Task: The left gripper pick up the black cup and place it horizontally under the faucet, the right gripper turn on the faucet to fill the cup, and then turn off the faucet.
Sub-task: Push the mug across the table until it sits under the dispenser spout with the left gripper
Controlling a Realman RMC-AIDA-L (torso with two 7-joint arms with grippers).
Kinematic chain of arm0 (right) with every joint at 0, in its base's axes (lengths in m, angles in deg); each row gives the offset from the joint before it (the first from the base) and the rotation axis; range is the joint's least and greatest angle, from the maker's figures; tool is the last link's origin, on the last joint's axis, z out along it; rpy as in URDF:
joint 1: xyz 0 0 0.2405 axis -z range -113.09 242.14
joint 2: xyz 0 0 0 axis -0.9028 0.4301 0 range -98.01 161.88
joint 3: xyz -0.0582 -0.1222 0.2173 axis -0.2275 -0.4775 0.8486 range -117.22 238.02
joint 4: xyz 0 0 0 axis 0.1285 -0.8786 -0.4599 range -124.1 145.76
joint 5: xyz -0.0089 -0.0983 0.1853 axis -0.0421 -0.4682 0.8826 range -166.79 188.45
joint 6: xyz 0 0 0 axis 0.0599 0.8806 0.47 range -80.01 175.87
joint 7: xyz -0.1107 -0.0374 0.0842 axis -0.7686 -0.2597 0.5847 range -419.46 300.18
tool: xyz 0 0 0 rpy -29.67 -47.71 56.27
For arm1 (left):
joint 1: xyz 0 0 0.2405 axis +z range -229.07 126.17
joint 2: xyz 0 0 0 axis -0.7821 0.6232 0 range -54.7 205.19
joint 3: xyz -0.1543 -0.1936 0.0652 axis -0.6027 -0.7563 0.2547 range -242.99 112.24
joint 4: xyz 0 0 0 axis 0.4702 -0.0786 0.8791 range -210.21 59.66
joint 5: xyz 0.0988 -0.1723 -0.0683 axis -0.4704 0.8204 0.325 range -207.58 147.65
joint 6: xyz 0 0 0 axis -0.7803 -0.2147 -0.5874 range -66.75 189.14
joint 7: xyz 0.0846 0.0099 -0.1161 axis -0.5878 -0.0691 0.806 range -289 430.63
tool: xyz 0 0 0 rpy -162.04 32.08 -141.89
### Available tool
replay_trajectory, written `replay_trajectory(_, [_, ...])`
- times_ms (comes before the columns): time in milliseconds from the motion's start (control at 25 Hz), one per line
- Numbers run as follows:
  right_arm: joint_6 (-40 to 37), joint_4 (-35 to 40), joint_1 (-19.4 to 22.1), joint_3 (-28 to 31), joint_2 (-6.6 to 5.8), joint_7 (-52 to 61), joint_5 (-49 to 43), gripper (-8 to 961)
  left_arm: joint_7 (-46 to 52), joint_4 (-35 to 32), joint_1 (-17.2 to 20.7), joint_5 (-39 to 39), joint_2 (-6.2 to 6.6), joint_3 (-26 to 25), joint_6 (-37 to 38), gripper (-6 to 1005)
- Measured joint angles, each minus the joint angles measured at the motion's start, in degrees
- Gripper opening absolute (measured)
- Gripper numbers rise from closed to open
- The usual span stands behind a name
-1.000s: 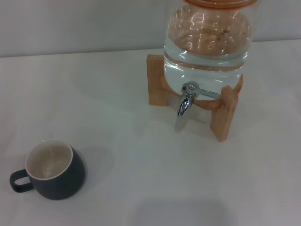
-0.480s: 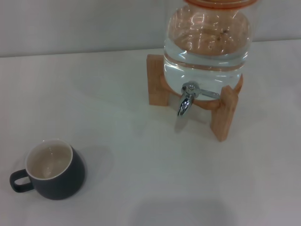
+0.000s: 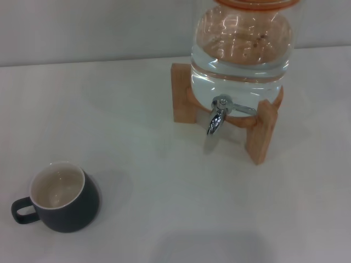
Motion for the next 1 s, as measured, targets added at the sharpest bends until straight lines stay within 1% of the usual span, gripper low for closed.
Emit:
replay_trajectory(120, [-0.1, 0.1, 0.1, 0.0, 0.24, -0.2, 0.0, 793, -3.0, -0.1, 0.5, 2.7, -0.33, 2.1, 3.4, 876])
replay_trajectory(200, [-0.1, 0.1, 0.3, 0.0, 0.48, -0.3, 0.0, 793, -6.8, 0.4, 1.9, 5.4, -0.51, 5.7, 6.4, 876])
replay_trajectory(240, [-0.1, 0.2, 0.3, 0.0, 0.55, -0.3, 0.0, 793, -9.9, 0.4, 3.8, 7.7, -0.49, 10.0, 10.0, 875])
replay_trajectory(280, [-0.1, 0.2, 0.5, 0.0, 0.56, -0.3, 0.0, 793, -12.1, 0.2, 5.3, 9.3, -0.42, 13.3, 12.7, 875])
replay_trajectory(320, [0.1, 0.2, 0.8, 0.1, 0.57, -0.2, 0.0, 793, -15.0, -0.3, 7.4, 11.6, -0.27, 18.7, 16.4, 875])
replay_trajectory(400, [0.3, 0.4, 1.2, 0.2, 0.59, 0.0, 0.0, 793, -20.9, -1.1, 10.8, 16.8, -0.09, 26.9, 23.2, 874])
replay_trajectory(440, [0.4, 0.7, 1.5, 0.3, 0.62, 0.0, 0.2, 793, -21.9, -1.1, 11.4, 17.8, -0.06, 28.2, 24.4, 874])
replay_trajectory(480, [0.5, 1.1, 1.7, 0.4, 0.69, 0.1, 0.3, 793, -24.0, -1.1, 12.5, 19.7, -0.05, 30.9, 26.2, 873])
replay_trajectory(600, [0.5, 1.5, 1.9, 0.3, 0.77, 0.4, 0.4, 793, -28.1, -1.0, 15.0, 22.8, -0.06, 36.0, 29.0, 873])
replay_trajectory(760, [0.1, 2.0, 1.5, 0.3, 0.61, 1.0, 0.1, 793, -32.2, -2.1, 20.1, 27.3, -0.05, 42.8, 31.6, 871])
replay_trajectory(880, [-0.9, 3.1, 1.7, 0.4, 0.32, 1.5, 0.1, 793, -34.0, -2.6, 24.0, 30.7, 0.0, 44.9, 30.7, 870])
replay_trajectory(1000, [-2.3, 4.3, 1.9, 0.5, 0.23, 1.7, 0.1, 792, -35.6, -2.2, 27.4, 33.3, 0.05, 45.2, 29.2, 870])
